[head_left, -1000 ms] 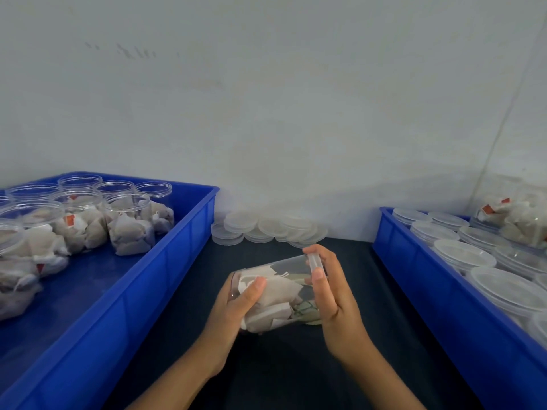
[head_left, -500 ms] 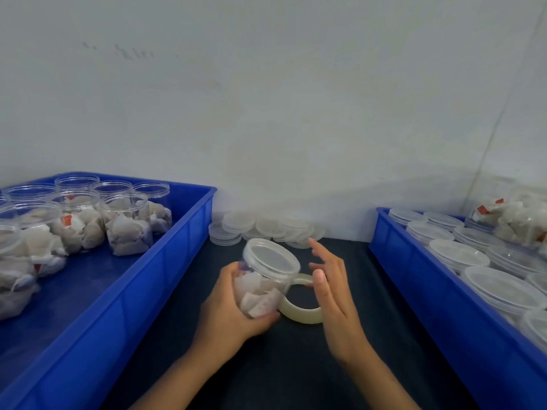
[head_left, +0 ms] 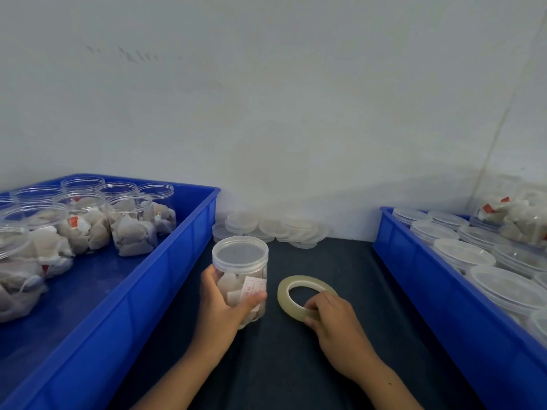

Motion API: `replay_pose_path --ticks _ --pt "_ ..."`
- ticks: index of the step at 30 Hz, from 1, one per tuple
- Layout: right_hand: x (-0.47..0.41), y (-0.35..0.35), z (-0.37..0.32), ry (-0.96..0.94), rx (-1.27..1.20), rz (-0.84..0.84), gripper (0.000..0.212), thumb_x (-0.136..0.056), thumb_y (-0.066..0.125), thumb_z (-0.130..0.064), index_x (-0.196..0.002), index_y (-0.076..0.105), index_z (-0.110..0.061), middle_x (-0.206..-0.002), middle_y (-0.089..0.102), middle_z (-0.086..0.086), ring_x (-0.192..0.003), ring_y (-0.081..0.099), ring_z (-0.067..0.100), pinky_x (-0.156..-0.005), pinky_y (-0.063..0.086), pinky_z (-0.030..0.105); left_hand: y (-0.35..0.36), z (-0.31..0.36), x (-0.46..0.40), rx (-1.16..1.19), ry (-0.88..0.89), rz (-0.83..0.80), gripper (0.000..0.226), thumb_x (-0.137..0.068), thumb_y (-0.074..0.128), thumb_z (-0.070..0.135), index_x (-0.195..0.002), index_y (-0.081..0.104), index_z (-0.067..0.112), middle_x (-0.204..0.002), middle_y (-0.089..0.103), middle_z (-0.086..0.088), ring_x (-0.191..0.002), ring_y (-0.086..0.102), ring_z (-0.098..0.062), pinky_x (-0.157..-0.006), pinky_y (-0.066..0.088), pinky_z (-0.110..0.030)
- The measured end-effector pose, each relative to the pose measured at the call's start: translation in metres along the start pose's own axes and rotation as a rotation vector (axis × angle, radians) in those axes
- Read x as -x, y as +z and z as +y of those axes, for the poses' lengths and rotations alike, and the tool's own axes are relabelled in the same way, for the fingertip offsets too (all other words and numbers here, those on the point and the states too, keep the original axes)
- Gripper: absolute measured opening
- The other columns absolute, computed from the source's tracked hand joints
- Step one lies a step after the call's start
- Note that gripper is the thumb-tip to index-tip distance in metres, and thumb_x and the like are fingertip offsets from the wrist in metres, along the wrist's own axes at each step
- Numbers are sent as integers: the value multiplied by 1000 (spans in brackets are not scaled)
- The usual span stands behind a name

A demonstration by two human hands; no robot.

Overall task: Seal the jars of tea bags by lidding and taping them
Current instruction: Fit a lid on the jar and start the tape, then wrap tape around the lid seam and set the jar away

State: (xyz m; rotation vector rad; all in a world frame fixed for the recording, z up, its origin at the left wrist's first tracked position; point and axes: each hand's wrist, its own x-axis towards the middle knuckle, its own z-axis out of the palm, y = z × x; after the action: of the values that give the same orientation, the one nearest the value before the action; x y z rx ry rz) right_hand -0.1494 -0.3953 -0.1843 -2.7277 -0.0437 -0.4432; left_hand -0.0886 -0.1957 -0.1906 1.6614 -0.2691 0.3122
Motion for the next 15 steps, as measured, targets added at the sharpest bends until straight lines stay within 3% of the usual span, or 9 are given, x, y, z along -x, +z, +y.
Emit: replay_pose_path --ticks 2,5,6,8,10,12,15 --pt "4 -1 -2 63 -112 -13 4 -97 51 -31 -101 51 -32 -106 50 -21 -108 37 4 -88 39 21 -3 12 4 -88 189 156 90 -70 77 52 -137 35 10 -141 34 -8 -129 39 -17 -109 36 -36" --pt "5 -5 -3 81 -302 14 12 -96 50 -23 -94 57 -32 -92 57 -16 -101 39 2 -74 37 18 -6 31 9 -334 670 364 55 -81 63 40 -122 47 8 -125 44 -9 -116 41 -10 -96 36 -23" --pt "4 -7 -5 75 -375 29 13 -96 51 -21 -89 62 -26 -85 60 -9 -91 45 2 -68 38 19 -4 34 13 -376 802 324 41 -82 60 34 -115 48 12 -116 47 -3 -107 42 -5 -90 37 -18" --pt "3 -11 -10 62 -522 65 24 -95 57 -26 -78 64 -10 -74 59 8 -69 50 7 -61 38 26 2 34 21 -448 942 67 24 -86 57 26 -108 49 20 -102 49 8 -91 46 2 -80 43 -16" --pt "5 -14 -14 55 -602 83 36 -91 58 -38 -74 62 -6 -68 58 9 -62 50 9 -60 39 27 9 31 26 -521 852 -259 27 -91 54 27 -117 48 27 -98 52 14 -83 51 2 -74 46 -13" --pt "6 -14 -16 60 -686 100 43 -84 53 -47 -72 60 -6 -63 54 0 -60 48 9 -59 38 25 13 24 26 -519 580 -488 50 -96 53 34 -140 30 39 -112 50 19 -96 52 5 -82 41 -5" --pt "5 -16 -19 74 -769 126 45 -83 50 -47 -63 53 -7 -58 45 -2 -57 42 9 -57 34 21 16 12 23 -489 368 -608 80 -97 53 35 -150 -7 48 -132 35 30 -114 41 16 -92 34 0"
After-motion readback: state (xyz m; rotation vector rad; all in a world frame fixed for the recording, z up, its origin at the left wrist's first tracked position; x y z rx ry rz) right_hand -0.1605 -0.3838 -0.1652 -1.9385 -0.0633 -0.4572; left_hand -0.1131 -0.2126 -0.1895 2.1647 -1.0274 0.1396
